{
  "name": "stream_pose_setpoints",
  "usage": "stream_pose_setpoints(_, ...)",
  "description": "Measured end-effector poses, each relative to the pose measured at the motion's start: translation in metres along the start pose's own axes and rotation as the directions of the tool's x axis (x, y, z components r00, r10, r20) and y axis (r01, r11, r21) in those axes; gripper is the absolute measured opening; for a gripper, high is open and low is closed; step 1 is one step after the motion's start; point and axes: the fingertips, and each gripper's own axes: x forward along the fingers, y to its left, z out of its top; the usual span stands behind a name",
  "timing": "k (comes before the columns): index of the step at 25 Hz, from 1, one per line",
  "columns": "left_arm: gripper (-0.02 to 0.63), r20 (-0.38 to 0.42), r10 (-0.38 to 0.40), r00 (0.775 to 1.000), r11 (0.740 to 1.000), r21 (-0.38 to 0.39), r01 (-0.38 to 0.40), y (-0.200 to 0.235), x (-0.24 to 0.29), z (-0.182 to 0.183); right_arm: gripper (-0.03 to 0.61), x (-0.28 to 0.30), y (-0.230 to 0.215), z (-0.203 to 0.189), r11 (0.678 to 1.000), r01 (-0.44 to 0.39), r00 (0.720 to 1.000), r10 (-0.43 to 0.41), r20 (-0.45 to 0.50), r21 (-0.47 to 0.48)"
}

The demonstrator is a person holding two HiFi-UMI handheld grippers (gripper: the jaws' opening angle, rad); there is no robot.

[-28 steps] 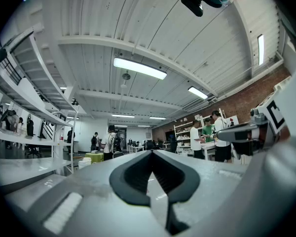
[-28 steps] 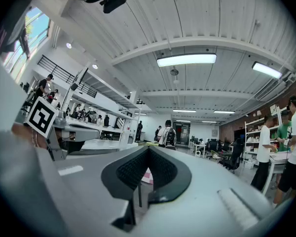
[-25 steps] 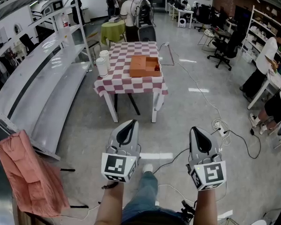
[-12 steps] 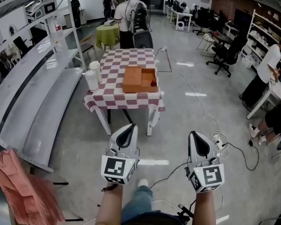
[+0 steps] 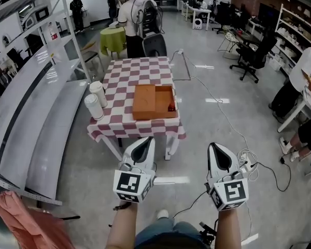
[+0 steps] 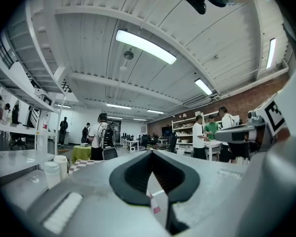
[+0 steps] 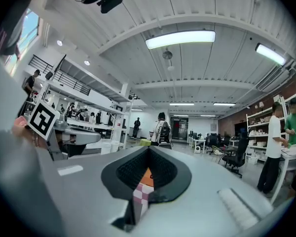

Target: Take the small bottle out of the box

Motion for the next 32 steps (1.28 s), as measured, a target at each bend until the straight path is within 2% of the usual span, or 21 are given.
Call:
stream_pose_setpoints(9,-0.003,-0.014,-0.024,1.000,1.000,-0.007,0.024,0.013,0.044,-0.010,0.000,0.038,-0.026,-0.010,1.000,0.019,1.000,-0.019,-0.015,0.009)
stream_pose_setpoints(19,-0.003,-0.061,0.018,0.998,1.000,-0.008,-0.018,0.029,0.122,-0.030,0.000,0.110,-0.090,-0.038,0.998,-0.004,0.999,0.006,-0.040,0.059)
stream_pose_setpoints(26,-0.003,-0.061,0.100,0.993,0.993,-0.060,-0.104,0.055,0.200,-0.035,0.000,0.179,-0.154,-0.043,0.997,-0.051,0.998,0.053,-0.035,0.049)
stream_pose_setpoints(32,-0.003,-0.086,0.141,0.986,0.989,-0.040,-0.145,0.062,0.257,-0.040,0.000,0.225,-0.203,-0.054,0.994,-0.096,0.994,0.099,-0.050,0.060)
